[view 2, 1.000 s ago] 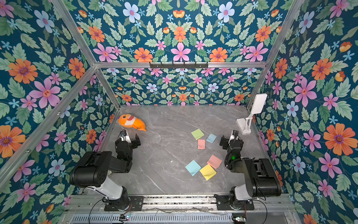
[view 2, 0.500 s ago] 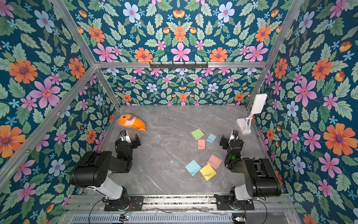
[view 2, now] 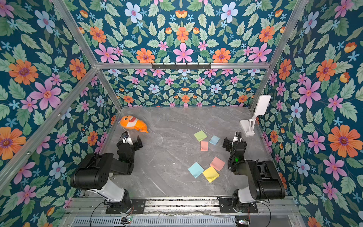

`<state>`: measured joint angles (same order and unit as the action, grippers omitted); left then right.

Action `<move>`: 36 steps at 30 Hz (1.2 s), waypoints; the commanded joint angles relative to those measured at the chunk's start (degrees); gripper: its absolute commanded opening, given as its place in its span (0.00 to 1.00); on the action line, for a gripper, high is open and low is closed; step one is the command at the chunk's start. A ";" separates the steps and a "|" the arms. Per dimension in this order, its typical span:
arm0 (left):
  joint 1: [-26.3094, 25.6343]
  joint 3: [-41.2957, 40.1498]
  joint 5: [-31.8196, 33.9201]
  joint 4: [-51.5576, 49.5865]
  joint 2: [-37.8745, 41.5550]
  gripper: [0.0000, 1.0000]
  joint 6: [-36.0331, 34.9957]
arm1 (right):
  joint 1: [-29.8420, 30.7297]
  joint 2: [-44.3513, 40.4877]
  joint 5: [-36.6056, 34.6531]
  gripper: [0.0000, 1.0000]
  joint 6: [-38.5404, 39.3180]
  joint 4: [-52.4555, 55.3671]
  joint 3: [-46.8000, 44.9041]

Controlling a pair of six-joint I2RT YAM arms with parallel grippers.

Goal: Tear off pages from different memo pads
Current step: Pick up the memo pad from the center of the board.

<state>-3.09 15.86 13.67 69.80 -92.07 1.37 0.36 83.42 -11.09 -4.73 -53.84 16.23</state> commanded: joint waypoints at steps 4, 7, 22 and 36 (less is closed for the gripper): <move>0.15 0.48 -0.18 0.65 0.05 1.00 -0.09 | 0.08 0.10 -0.14 0.99 0.39 -1.31 0.30; 0.03 0.01 2.67 -0.71 3.65 1.00 0.08 | 0.35 -1.70 -0.51 0.99 1.12 -0.37 0.49; -4.92 18.72 -5.67 -44.56 19.32 1.00 20.22 | -0.59 -37.37 9.41 0.99 -27.45 57.20 17.10; -20.37 22.76 -6.41 -48.43 15.72 0.78 18.86 | 1.71 -21.53 23.95 0.71 -33.41 71.46 24.34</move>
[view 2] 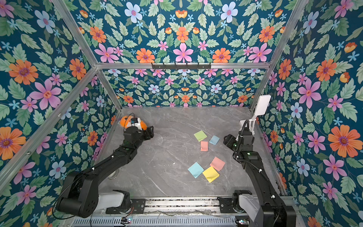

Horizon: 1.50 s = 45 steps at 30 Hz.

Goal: Tear off pages from different memo pads
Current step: Pick up the memo pad from the center of the board.

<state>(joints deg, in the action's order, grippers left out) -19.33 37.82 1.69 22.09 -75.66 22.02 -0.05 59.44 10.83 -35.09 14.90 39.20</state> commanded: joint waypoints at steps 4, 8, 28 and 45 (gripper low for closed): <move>-13.49 1.07 12.75 0.85 -3.44 0.79 -1.18 | 5.41 6.71 2.48 0.69 -4.05 -1.79 2.18; -17.39 4.24 14.64 2.26 -10.08 0.80 2.43 | 5.76 13.18 5.48 0.60 -7.58 -4.31 4.63; -19.54 37.57 -2.17 2.00 -45.62 0.75 2.29 | 12.21 38.52 4.77 0.49 -22.29 -19.12 12.44; -19.08 41.32 -14.57 9.38 -56.59 0.55 13.74 | 12.70 47.63 6.02 0.46 -22.90 -19.64 17.46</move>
<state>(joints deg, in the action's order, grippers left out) -38.33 80.42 -10.20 29.80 -132.00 33.04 12.40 105.89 17.32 -57.06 -5.65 55.88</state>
